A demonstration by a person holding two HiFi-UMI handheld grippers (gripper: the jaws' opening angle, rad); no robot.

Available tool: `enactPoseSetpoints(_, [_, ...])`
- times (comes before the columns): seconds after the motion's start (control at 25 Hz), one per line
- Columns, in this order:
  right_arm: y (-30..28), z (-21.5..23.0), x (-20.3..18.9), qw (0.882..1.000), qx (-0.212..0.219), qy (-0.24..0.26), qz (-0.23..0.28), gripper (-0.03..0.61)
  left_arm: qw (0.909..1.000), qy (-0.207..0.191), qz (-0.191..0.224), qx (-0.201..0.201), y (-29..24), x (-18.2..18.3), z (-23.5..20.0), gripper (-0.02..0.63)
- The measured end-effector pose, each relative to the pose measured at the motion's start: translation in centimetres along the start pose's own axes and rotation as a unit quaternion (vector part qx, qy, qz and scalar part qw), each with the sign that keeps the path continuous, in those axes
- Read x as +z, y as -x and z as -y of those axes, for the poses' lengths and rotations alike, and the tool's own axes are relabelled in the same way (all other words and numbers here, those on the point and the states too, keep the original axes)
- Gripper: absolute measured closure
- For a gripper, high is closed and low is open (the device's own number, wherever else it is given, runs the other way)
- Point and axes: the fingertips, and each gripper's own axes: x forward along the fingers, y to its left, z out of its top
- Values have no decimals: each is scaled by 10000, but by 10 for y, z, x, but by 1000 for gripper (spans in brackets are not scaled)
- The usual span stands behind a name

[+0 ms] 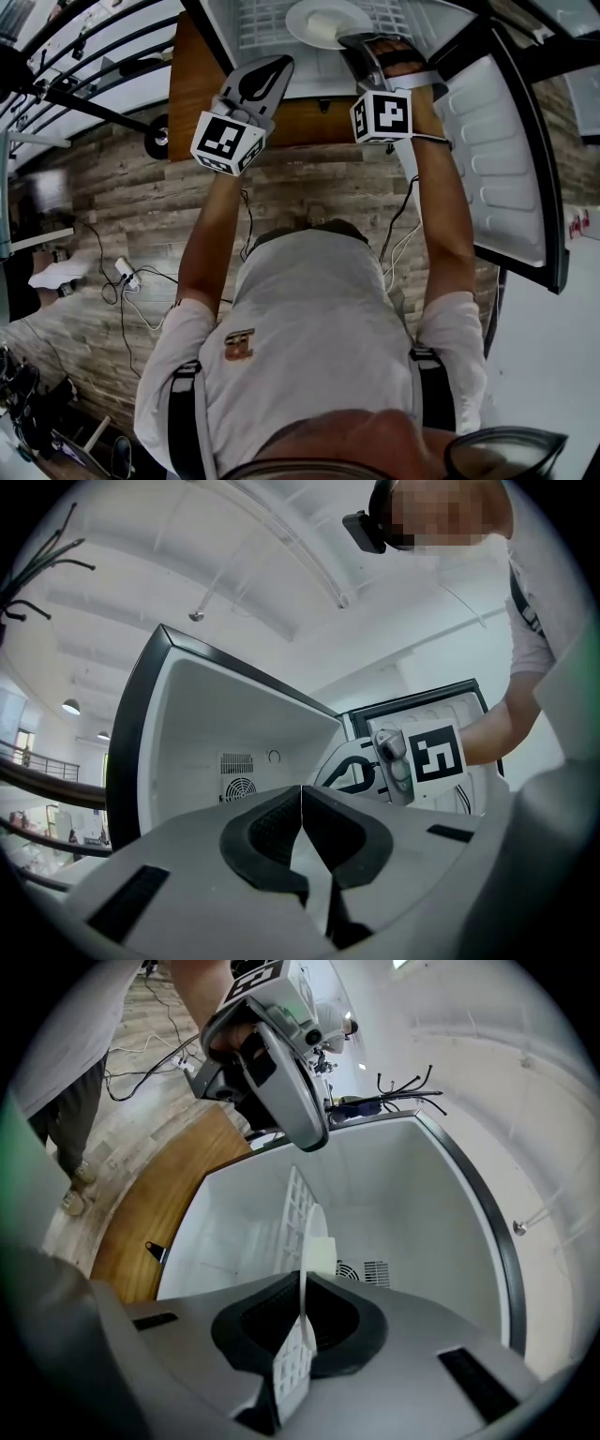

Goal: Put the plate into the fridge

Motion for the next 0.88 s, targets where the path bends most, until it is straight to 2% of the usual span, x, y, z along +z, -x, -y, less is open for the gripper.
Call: enactPoseSetpoints(0.88, [-58, -5, -18, 9991, 385, 160, -37, 540, 9998, 103, -119, 154, -14, -16, -23, 595])
